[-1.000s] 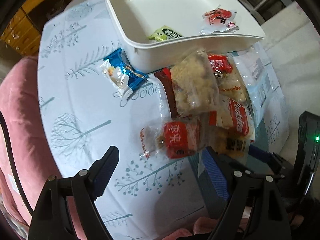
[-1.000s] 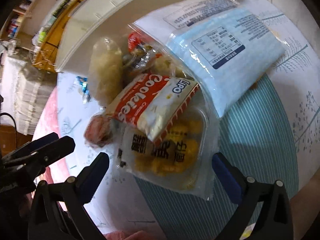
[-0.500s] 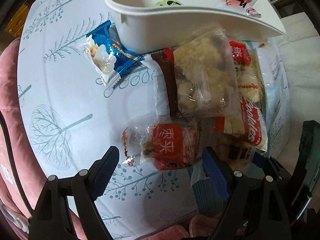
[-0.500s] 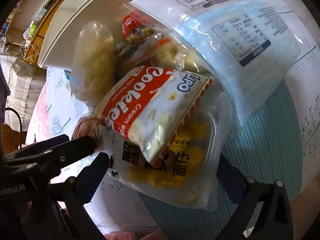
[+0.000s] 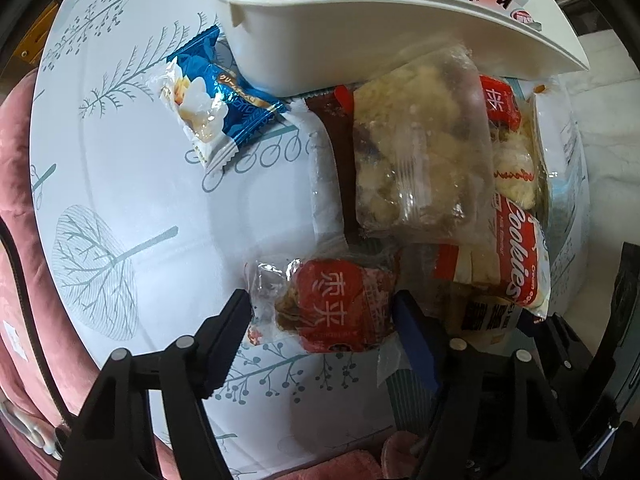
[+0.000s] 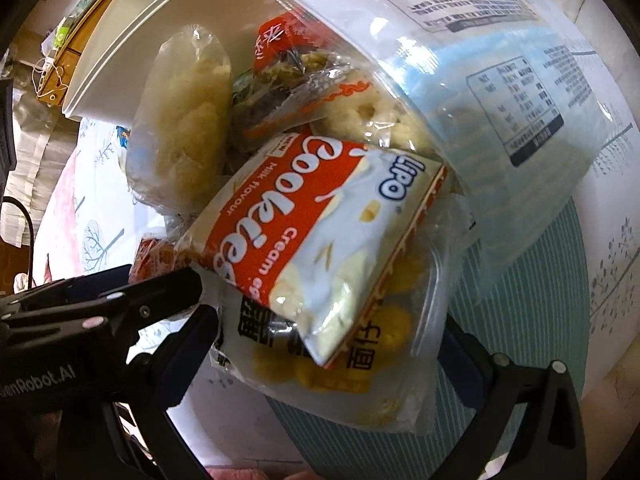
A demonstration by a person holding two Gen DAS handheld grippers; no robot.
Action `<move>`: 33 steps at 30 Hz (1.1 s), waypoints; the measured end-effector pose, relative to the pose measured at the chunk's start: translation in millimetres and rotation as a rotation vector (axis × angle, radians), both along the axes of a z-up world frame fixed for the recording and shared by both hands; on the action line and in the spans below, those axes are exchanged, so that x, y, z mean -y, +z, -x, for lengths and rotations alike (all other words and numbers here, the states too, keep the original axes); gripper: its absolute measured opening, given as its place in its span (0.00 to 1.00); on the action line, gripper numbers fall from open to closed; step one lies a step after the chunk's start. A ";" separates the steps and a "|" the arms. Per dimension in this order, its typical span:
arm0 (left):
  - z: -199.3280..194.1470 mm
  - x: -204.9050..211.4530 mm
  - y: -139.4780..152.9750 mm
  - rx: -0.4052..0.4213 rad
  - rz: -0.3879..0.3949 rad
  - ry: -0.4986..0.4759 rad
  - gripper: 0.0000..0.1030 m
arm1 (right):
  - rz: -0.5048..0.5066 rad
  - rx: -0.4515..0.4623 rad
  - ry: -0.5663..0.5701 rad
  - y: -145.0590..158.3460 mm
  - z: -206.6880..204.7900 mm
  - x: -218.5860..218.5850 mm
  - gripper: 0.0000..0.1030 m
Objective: Organize snacks
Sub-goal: 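Reach the left tool to the red date snack while the right reaches the clear puff bag, then close the left tool on the red date snack while the right grips the puff bag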
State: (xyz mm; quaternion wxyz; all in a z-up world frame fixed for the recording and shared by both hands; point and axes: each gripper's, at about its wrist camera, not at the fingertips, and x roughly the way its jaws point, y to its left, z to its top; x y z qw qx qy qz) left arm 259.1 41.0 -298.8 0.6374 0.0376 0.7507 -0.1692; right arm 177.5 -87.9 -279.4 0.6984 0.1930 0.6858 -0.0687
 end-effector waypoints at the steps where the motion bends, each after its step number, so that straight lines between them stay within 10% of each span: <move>1: 1.9 2.1 0.8 0.005 -0.005 -0.009 0.66 | 0.006 -0.002 0.004 -0.1 -1.3 -1.4 0.97; 33: 117.8 -56.8 53.2 0.015 0.024 -0.028 0.59 | -0.020 -0.052 -0.166 13.9 85.1 -5.1 0.80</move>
